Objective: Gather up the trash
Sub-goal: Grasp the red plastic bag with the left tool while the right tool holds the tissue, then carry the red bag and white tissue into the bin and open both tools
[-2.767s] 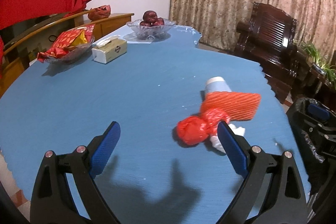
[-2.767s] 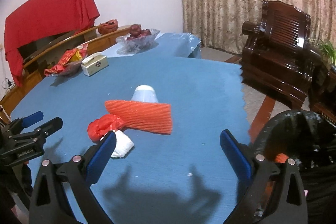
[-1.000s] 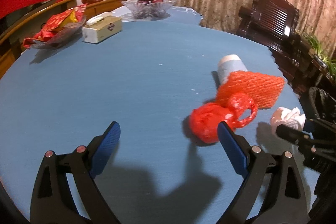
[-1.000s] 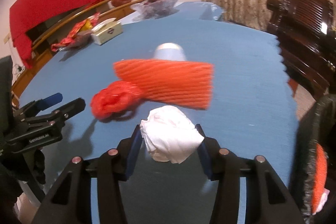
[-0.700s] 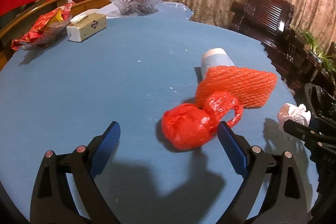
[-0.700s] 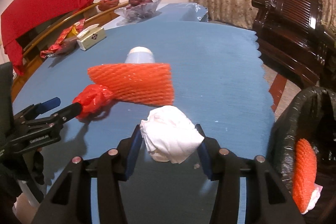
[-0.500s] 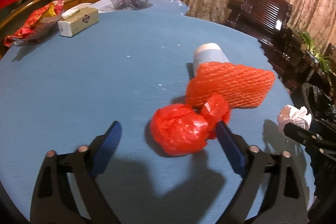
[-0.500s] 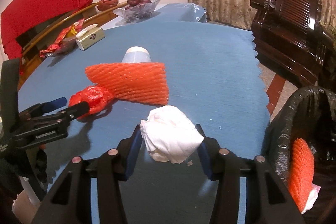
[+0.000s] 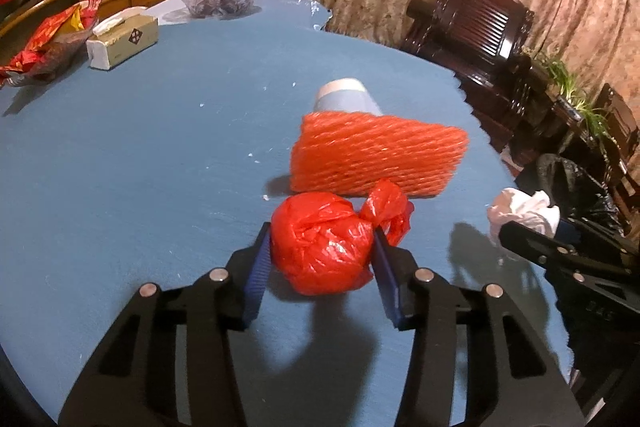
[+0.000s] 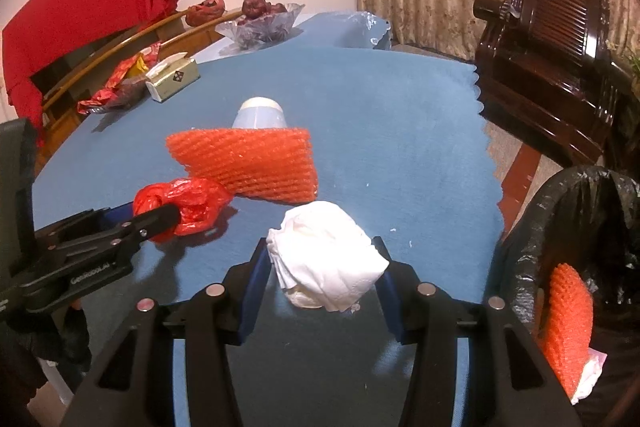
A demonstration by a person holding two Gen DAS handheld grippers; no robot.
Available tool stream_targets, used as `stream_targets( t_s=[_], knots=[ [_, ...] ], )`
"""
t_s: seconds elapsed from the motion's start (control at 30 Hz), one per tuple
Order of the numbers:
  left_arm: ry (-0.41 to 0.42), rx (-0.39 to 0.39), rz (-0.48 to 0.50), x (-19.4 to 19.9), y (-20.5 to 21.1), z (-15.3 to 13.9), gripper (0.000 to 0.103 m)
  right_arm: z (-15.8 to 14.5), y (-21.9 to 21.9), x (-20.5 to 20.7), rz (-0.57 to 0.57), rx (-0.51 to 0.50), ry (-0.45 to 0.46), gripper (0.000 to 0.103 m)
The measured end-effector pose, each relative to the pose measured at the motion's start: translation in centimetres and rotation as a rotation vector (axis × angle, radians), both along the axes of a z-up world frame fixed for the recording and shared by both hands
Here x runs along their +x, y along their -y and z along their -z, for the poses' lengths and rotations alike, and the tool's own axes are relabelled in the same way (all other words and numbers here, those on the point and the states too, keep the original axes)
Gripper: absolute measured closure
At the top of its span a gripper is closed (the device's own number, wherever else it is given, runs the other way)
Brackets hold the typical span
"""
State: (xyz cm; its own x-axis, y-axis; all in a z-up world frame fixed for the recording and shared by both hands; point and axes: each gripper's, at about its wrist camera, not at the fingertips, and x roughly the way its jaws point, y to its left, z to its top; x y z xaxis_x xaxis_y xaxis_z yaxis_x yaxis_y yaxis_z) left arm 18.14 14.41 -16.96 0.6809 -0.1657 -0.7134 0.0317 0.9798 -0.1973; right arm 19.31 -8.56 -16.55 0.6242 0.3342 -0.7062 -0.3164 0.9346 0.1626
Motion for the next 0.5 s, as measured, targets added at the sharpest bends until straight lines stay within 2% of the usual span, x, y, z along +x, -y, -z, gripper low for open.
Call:
stream_targets(
  t_s=[0.5],
  knots=[
    [0.077,0.033,-0.006,-2.7,1.8,-4.6,0.057,-3.7,1.5,-2.0,0.007,0.023,0.057,0.053]
  ],
)
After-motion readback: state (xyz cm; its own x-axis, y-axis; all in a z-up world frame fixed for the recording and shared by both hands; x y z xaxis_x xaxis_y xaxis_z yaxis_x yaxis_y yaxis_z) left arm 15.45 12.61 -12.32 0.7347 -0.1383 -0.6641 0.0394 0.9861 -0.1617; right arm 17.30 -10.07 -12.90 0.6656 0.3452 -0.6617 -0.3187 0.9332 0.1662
